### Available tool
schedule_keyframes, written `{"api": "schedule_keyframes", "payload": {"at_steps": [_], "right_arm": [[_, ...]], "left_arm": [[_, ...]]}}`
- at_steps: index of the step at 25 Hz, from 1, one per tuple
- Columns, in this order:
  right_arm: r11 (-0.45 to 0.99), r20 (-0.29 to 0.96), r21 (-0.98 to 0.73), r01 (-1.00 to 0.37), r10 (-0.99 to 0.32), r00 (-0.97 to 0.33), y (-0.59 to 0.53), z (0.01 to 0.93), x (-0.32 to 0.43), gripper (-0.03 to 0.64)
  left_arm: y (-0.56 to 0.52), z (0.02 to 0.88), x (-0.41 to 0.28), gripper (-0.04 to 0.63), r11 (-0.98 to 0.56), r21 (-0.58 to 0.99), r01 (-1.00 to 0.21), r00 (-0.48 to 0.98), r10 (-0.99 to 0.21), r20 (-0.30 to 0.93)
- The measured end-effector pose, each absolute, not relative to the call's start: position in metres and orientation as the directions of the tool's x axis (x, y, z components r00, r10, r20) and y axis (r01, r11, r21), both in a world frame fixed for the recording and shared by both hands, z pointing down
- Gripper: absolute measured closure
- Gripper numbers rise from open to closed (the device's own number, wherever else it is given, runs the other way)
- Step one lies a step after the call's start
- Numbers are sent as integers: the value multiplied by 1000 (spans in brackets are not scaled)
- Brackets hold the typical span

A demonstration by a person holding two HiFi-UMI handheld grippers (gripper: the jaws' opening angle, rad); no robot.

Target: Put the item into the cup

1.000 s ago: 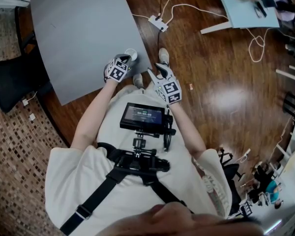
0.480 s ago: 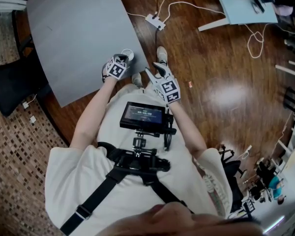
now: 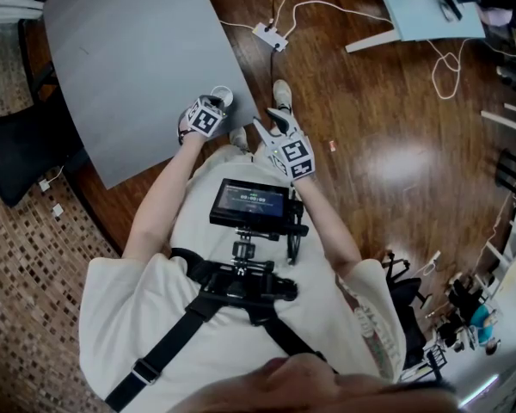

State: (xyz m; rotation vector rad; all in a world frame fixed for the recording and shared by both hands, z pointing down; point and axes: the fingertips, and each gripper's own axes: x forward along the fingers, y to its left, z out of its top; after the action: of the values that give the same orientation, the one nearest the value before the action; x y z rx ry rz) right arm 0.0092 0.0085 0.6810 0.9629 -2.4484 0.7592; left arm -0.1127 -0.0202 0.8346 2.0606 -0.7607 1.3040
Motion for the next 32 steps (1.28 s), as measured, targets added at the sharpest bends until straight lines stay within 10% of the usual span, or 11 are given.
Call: {"api": "schedule_keyframes", "payload": {"at_steps": [32], "right_arm": [[630,538,-353,-692,-468,-701,3,685,-3,458]], "left_arm": [[-24,821,-106,482,-650,205,-731,420,-193,887]]}}
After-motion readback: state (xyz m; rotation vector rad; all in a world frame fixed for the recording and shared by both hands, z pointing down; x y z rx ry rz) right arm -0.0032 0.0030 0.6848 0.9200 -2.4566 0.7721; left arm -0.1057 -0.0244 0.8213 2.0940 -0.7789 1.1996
